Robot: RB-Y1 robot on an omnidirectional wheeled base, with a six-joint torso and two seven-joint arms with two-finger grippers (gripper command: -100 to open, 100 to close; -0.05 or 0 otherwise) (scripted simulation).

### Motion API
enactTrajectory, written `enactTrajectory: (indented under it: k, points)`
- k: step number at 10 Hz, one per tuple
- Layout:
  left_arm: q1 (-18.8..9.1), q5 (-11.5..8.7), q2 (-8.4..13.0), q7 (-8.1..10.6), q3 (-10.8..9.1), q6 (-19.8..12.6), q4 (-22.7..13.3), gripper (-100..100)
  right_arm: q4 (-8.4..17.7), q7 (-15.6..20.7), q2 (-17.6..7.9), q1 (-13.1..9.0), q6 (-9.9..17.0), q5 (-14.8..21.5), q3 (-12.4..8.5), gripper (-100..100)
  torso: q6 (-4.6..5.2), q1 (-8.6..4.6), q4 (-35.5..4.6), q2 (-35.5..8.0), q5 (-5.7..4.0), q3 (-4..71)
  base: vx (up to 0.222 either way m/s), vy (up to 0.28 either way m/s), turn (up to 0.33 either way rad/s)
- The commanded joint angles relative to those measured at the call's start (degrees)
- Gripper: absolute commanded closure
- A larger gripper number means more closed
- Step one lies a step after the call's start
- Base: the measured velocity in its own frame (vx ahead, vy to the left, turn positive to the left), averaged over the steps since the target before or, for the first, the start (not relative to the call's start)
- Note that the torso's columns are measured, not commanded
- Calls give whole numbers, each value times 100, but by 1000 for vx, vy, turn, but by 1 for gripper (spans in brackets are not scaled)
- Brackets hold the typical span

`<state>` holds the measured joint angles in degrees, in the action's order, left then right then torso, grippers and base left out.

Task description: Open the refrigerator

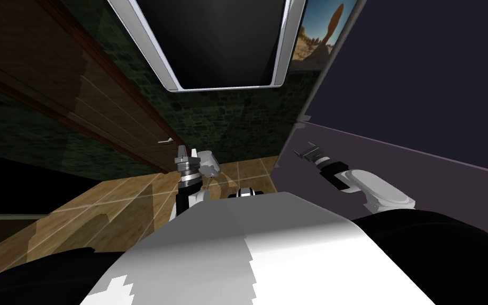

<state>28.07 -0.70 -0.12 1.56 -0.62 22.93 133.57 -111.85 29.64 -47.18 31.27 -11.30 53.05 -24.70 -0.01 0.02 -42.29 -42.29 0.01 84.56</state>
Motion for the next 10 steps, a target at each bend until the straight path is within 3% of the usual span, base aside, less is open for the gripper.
enactTrajectory:
  k: [1, 10]
  points:
    - [0, 0, 0, 0, 0, 0, 0, 0, 275, 405, -385, 26, 242, 466, -240, -100, 1, -2, 1, 2, -1, 1, 76, 10, 146]
    - [0, 0, 0, 0, 0, 0, 0, 0, 954, 1253, -1338, 33, 710, 1534, -803, -100, 1, -4, 0, -2, -1, -1, 55, 2, 95]
